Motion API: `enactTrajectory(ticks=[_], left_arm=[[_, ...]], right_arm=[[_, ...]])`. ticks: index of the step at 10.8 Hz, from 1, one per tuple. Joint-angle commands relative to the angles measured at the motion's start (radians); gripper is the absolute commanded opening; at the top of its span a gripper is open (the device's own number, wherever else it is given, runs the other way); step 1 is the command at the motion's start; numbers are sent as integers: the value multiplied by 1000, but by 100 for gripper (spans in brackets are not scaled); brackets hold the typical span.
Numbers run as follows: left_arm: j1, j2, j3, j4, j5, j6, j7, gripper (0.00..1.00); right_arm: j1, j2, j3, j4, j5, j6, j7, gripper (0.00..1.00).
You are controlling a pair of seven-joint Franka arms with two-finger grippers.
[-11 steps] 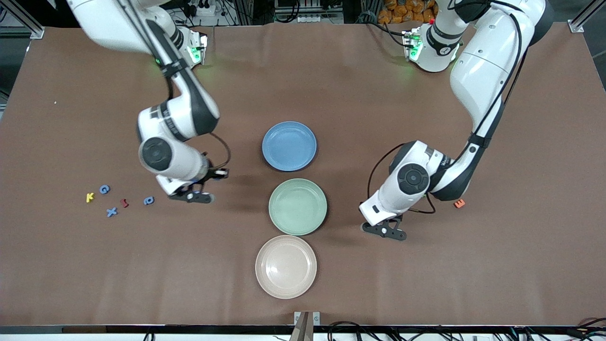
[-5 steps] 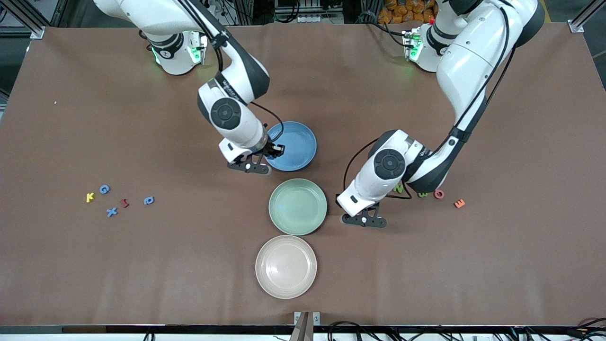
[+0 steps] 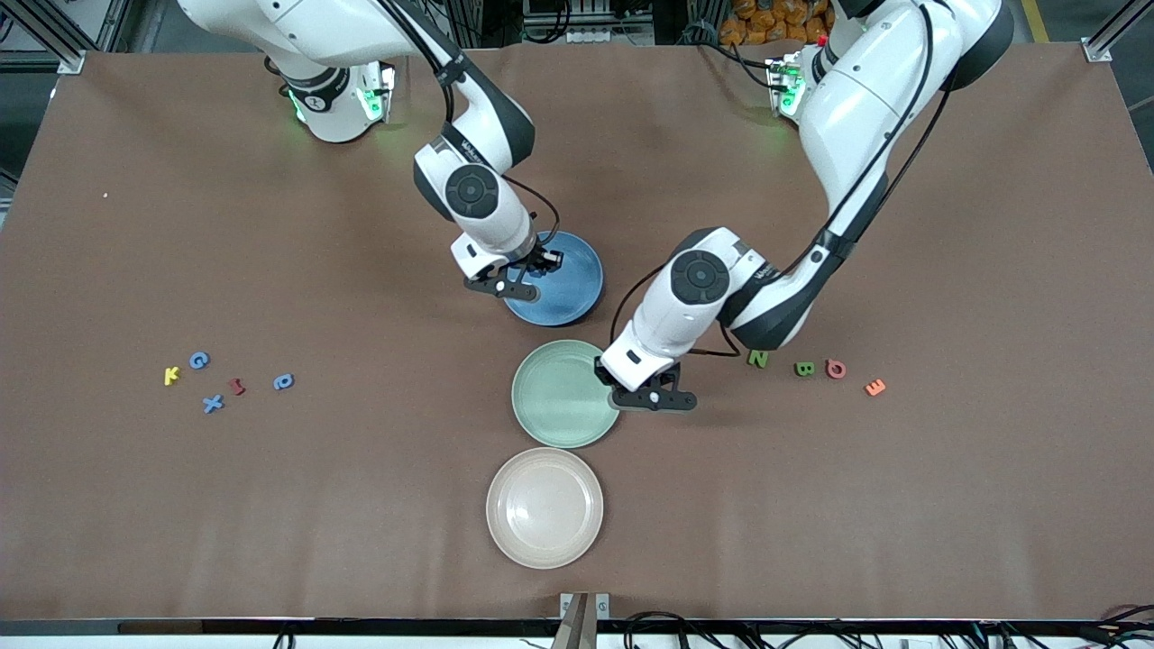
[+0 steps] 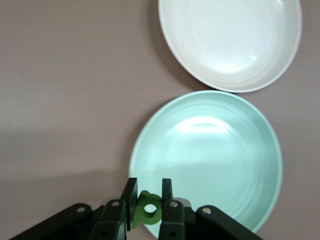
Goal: Sort letters by color into matching plates
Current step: 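Drop the green P on the green plate while the right gripper drops E on blue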
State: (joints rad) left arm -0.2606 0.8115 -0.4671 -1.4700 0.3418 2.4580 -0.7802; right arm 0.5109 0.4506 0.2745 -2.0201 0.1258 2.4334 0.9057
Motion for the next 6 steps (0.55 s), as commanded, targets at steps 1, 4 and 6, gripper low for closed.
enactTrajectory(ticks=[1, 4, 6], left_arm=[[-22, 9, 5, 0, 20, 68, -73, 0], [-48, 32, 15, 0, 20, 165, -126, 0], [-57, 43, 21, 0, 20, 190, -131, 0]], right_arm=[[6, -4, 25, -16, -21, 15, 114, 99], [-20, -42, 28, -17, -25, -13, 119, 100], [-63, -108, 26, -20, -28, -97, 98, 100]])
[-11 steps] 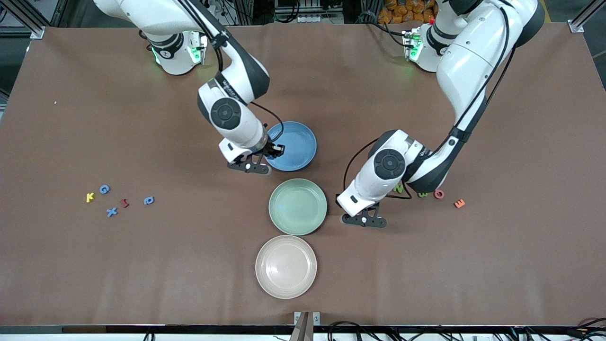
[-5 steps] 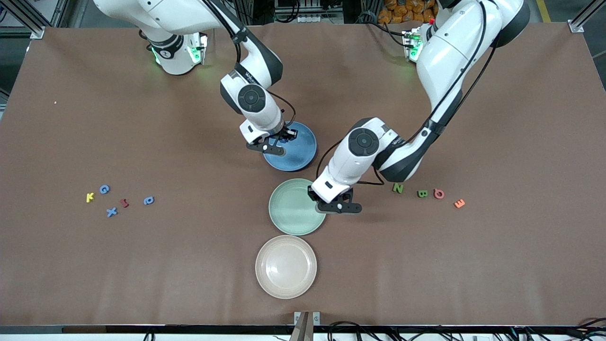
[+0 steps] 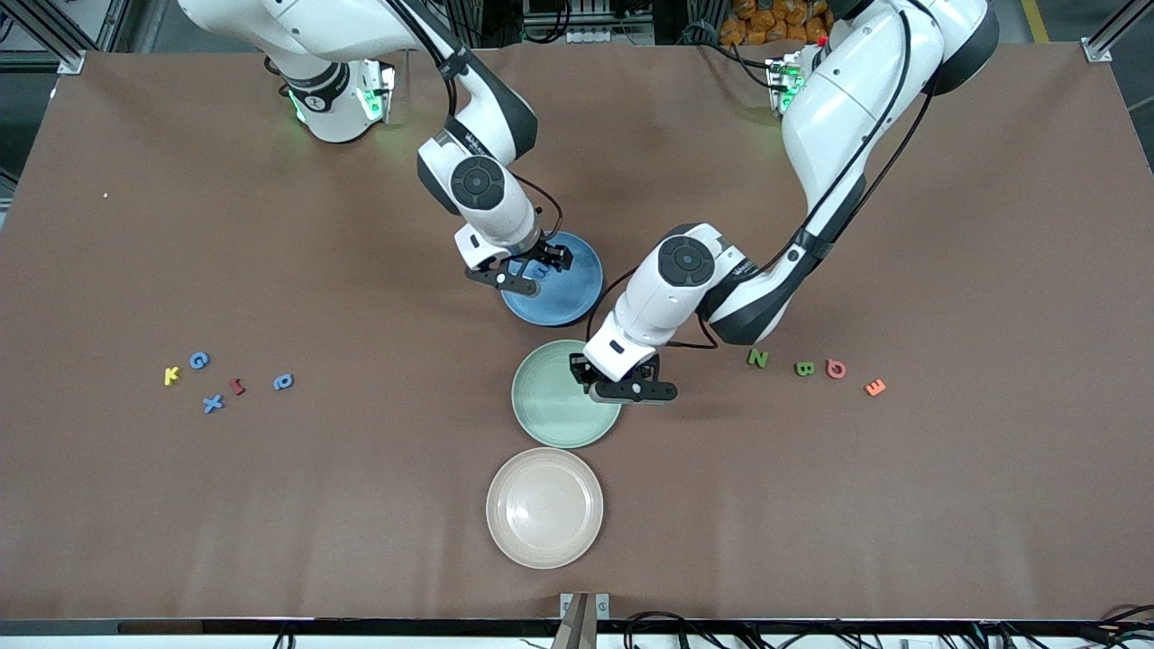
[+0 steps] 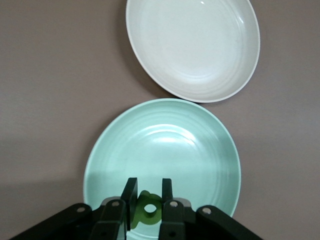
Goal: Sort letters by color into matching plates
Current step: 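Drop the green P on the green plate while the right gripper drops E on blue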
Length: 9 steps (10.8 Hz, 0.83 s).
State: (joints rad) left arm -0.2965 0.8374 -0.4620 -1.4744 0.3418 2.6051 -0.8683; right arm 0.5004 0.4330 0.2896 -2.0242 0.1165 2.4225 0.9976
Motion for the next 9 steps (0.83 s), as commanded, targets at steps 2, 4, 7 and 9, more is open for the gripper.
enactTrajectory(ticks=[2, 4, 7, 9], left_arm=[[-27, 19, 40, 3, 31, 43, -25, 100], [-15, 8, 72, -4, 46, 41, 0, 100], [11, 0, 95, -12, 52, -41, 107, 100], [33, -14, 95, -12, 52, -176, 263, 100]], right_arm=[[-130, -154, 11, -18, -21, -172, -83, 100], [-236, -197, 8, -19, -44, -232, -213, 100], [-411, -224, -3, -28, -52, -252, -474, 100], [-563, -220, -3, -28, -52, -246, -722, 100]])
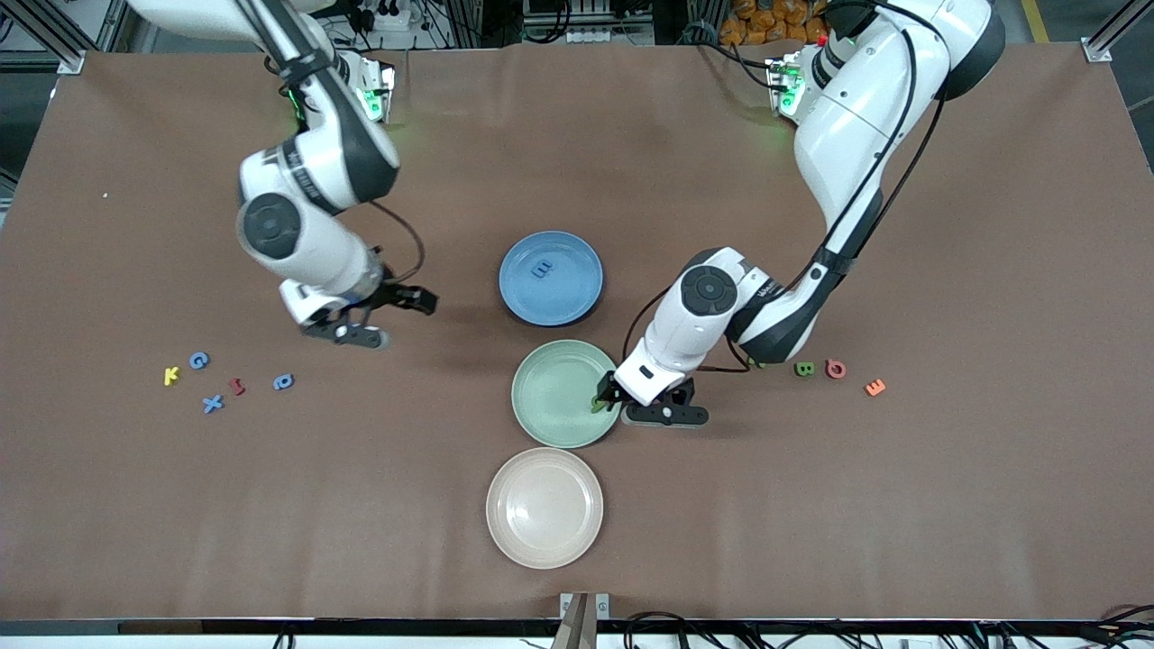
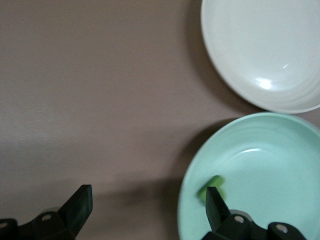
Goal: Sort letters by color into matching plates
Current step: 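Move both grippers back to the remaining letters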
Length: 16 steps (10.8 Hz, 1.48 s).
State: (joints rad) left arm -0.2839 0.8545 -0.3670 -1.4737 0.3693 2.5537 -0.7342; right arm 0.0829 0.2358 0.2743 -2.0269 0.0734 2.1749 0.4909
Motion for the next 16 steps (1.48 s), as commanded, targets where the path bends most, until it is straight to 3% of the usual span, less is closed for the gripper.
enactTrajectory(ticks=[1, 2, 6, 11, 12, 16], left_arm=[[35, -52, -1, -32, 25, -180, 172, 100], [63, -92, -4, -101, 26, -181, 185, 100], [133, -216, -12, -284, 43, -175, 272, 100], [262, -267, -13, -476, 45, 16, 446, 100], [264, -272, -13, -485, 46, 16, 455, 100], [287, -267, -12, -504, 51, 16, 515, 100]], right_arm=[[-200, -15, 13, -26, -23, 9, -327, 100], [-237, -4, 8, -24, -64, 31, -433, 100], [-333, 141, 6, 5, -260, 181, -550, 100], [-379, 282, 2, 69, -268, 272, -756, 81], [-379, 308, -12, 88, -265, 273, -767, 74], [-384, 345, -36, 126, -253, 272, -770, 68]])
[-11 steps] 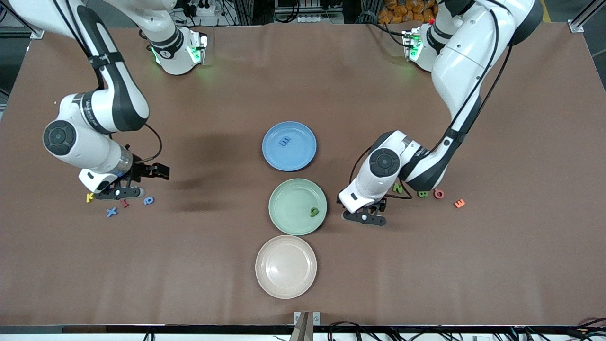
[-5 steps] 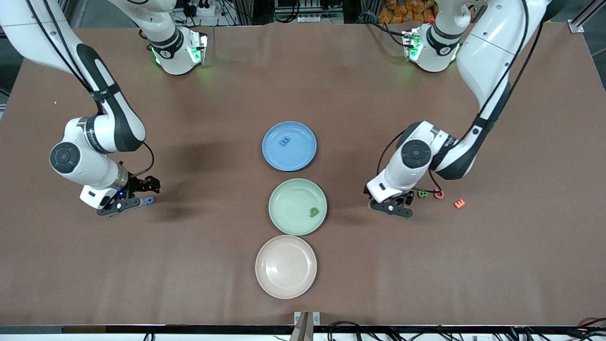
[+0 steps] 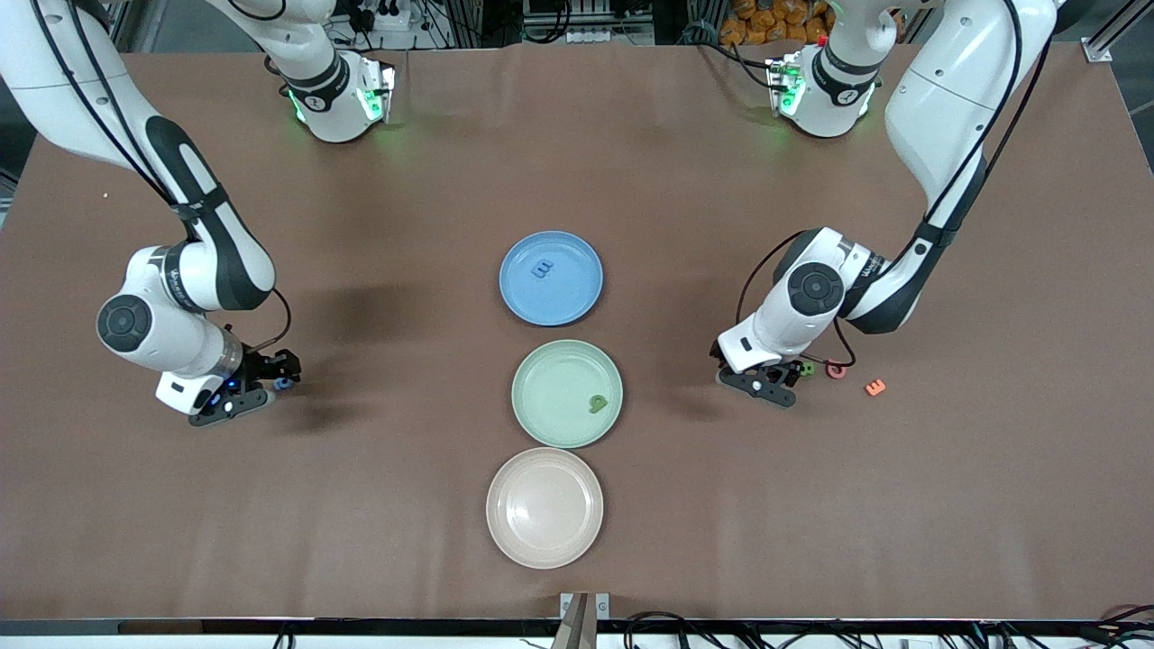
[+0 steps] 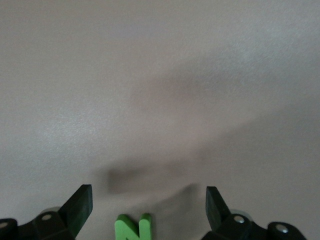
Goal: Sort letters by color into matching plates
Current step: 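Move both grippers back to the remaining letters, then grasp the green N with the left gripper while the right gripper grasps blue G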
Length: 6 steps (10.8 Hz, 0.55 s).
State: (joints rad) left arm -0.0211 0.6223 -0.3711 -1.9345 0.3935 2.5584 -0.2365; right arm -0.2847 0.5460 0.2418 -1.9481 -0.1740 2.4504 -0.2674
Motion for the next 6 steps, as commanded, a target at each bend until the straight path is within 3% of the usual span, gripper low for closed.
enactTrajectory(ticks=[1, 4, 6], left_arm=[[24, -32, -8, -43, 27, 11, 17, 100], [24, -23, -6, -46, 25, 5, 14, 100], [24, -19, -6, -53, 25, -4, 3, 100]], right_arm=[[-16, 41, -13, 48, -2, -2, -7, 68], [-16, 48, -15, 41, 69, -1, 2, 68], [-14, 52, -15, 38, 70, 5, 8, 66]])
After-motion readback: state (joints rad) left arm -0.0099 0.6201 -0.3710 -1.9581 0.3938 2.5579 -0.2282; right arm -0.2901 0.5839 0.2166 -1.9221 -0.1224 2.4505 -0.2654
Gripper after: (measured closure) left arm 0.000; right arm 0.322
